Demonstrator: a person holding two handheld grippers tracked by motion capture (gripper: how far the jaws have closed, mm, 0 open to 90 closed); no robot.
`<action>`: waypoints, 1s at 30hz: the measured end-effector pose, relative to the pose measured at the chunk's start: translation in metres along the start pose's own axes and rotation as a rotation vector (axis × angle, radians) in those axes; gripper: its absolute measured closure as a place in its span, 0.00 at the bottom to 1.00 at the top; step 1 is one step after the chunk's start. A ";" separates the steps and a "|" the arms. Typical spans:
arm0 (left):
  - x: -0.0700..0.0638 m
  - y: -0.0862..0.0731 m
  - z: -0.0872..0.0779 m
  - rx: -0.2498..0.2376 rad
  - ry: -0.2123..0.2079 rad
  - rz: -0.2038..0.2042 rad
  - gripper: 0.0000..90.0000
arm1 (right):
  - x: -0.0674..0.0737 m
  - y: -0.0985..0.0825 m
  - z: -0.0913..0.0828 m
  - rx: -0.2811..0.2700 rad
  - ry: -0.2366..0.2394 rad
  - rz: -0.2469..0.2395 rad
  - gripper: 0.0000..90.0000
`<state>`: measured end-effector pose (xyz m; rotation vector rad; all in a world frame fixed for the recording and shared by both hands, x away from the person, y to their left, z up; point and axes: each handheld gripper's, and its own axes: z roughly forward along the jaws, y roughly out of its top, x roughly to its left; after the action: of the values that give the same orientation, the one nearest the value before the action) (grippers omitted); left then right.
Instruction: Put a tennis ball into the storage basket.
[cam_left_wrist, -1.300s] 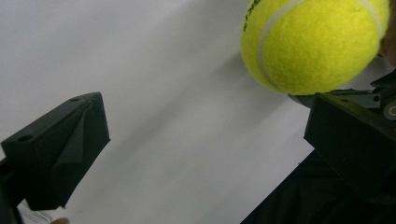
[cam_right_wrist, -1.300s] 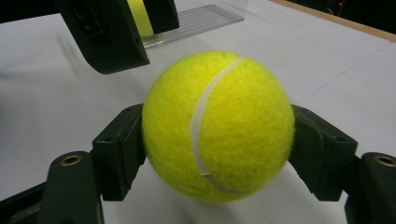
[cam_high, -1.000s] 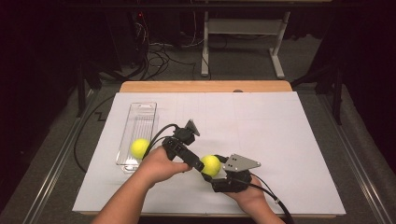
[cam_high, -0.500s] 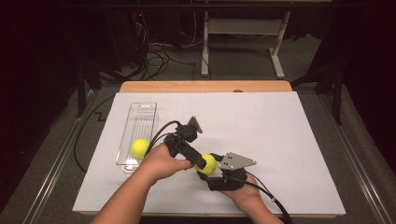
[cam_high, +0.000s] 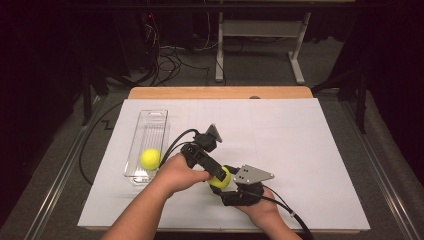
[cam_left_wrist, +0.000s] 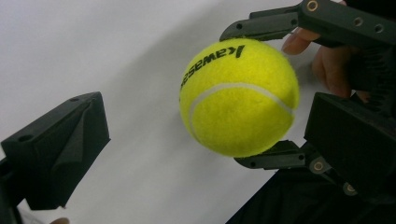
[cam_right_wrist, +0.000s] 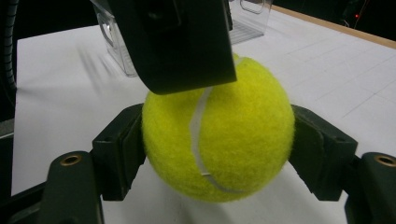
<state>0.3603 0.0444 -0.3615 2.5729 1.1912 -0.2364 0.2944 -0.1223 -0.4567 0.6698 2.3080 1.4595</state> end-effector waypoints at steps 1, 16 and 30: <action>0.000 0.000 0.001 0.006 0.003 0.005 0.01 | 0.000 0.000 0.000 0.000 0.000 0.005 0.30; -0.003 0.006 0.008 0.011 0.001 0.002 0.01 | -0.001 0.002 -0.003 -0.022 0.004 0.021 0.30; -0.008 0.011 0.019 0.027 -0.007 0.013 0.01 | -0.002 0.003 -0.005 -0.033 0.002 0.030 0.30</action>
<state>0.3628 0.0253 -0.3754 2.6002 1.1756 -0.2607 0.2947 -0.1260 -0.4522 0.6967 2.2794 1.5086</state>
